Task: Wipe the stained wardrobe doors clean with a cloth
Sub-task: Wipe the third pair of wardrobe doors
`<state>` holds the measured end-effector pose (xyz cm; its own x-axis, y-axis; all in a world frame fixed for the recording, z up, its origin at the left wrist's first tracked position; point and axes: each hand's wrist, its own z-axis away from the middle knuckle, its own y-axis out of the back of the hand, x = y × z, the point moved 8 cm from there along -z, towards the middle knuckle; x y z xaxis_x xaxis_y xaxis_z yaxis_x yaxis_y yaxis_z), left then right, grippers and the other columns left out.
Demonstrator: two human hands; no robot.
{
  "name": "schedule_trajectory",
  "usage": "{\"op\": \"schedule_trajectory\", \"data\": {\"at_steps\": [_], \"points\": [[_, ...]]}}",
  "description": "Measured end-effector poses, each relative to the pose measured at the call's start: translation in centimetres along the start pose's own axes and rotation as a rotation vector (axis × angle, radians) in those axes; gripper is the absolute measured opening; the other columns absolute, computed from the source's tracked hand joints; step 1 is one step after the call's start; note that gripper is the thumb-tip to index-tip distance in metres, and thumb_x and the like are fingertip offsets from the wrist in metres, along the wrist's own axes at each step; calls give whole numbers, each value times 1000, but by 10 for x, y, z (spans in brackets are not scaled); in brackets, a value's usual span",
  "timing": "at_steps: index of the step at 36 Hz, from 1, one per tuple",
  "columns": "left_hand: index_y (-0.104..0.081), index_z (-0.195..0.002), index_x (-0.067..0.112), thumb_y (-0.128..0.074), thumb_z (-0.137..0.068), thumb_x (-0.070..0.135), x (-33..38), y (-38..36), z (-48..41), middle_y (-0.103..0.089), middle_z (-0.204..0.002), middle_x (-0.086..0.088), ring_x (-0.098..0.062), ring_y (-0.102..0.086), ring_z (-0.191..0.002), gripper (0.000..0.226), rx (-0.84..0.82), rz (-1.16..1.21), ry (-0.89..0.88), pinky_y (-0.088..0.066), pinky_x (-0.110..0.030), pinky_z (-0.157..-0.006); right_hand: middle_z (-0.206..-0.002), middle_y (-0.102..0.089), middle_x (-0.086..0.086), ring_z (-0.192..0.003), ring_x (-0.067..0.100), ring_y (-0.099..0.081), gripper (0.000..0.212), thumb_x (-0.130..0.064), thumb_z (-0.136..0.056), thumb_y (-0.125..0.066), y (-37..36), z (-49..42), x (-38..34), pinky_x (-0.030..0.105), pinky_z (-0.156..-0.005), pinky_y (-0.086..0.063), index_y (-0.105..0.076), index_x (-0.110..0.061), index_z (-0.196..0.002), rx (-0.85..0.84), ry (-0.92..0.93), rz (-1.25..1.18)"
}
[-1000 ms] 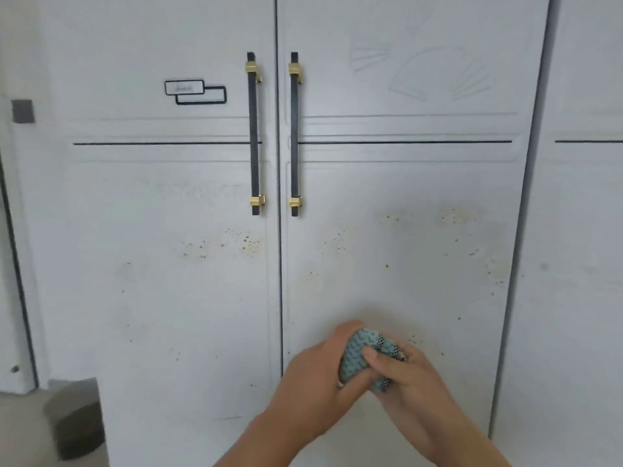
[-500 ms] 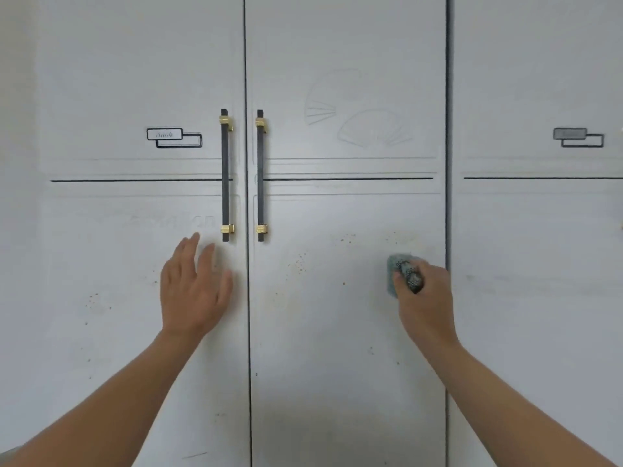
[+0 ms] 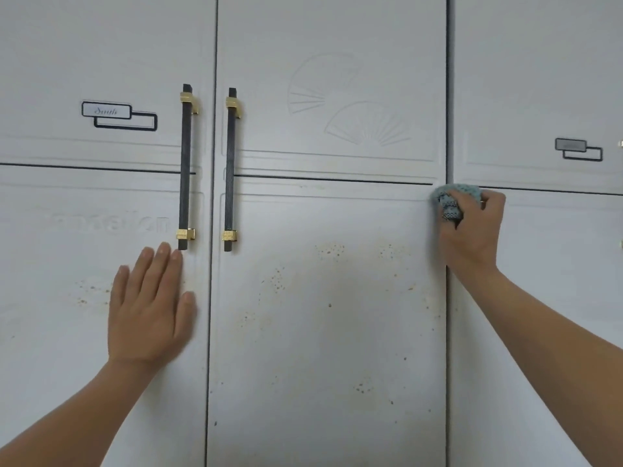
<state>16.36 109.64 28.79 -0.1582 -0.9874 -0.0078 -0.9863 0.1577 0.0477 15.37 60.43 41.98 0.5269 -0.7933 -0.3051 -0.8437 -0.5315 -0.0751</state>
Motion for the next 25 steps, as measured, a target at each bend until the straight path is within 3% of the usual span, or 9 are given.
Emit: {"op": "schedule_trajectory", "data": {"at_steps": [5,8,10,14,16,20,25], "points": [[-41,-157,2,-32,-101,35,-1,-1,0,-35,-166,-15,-32,-26,-157,66,3,-2,0,-16,-56,-129,-129,-41,21,-119,38,-42,43,-9,-90,-55,-20,20,-8,37,-105,-38,-59,-11,-133,-1,-22,16],[-42,-157,2,-33,-100,34,0,1,2,-36,-166,-15,-34,-28,-157,65,14,-6,3,-17,-56,-128,-124,-42,20,-114,36,-40,47,-11,-87,-53,-33,55,-18,36,-101,-34,-57,-7,-134,-90,138,76],[-43,-156,1,-34,-100,34,1,0,1,-37,-165,-16,-35,-29,-156,65,21,-9,0,-18,-58,-128,-124,-40,18,-113,34,-37,55,-2,-83,-59,-35,63,-18,36,-98,-32,-57,-5,-138,-142,271,154],[-43,-156,1,-34,-100,34,1,-1,1,-36,-165,-17,-35,-29,-156,66,9,-23,3,-18,-58,-127,-124,-42,19,-115,33,-40,62,9,-75,-71,-28,50,-18,42,-92,-45,-60,-5,-134,-233,338,190],[-42,-156,1,-34,-100,33,2,-1,2,-36,-165,-17,-35,-29,-156,66,8,-28,-4,-19,-59,-127,-125,-43,22,-116,36,-41,58,8,-78,-67,-22,37,-19,41,-97,-43,-61,-8,-133,-190,253,161],[-42,-157,1,-34,-99,33,0,-2,2,-36,-166,-16,-35,-28,-156,66,-1,-23,-2,-18,-59,-128,-136,-37,20,-126,37,-37,54,3,-87,-52,-16,20,-11,26,-106,-27,-55,-12,-139,-42,-77,30],[-43,-156,1,-35,-99,33,1,-1,1,-37,-165,-16,-35,-30,-156,65,5,-18,-7,-19,-59,-127,-132,-39,21,-121,38,-42,55,1,-87,-53,-33,39,-28,31,-104,-35,-55,-12,-141,-62,-61,59]]}}
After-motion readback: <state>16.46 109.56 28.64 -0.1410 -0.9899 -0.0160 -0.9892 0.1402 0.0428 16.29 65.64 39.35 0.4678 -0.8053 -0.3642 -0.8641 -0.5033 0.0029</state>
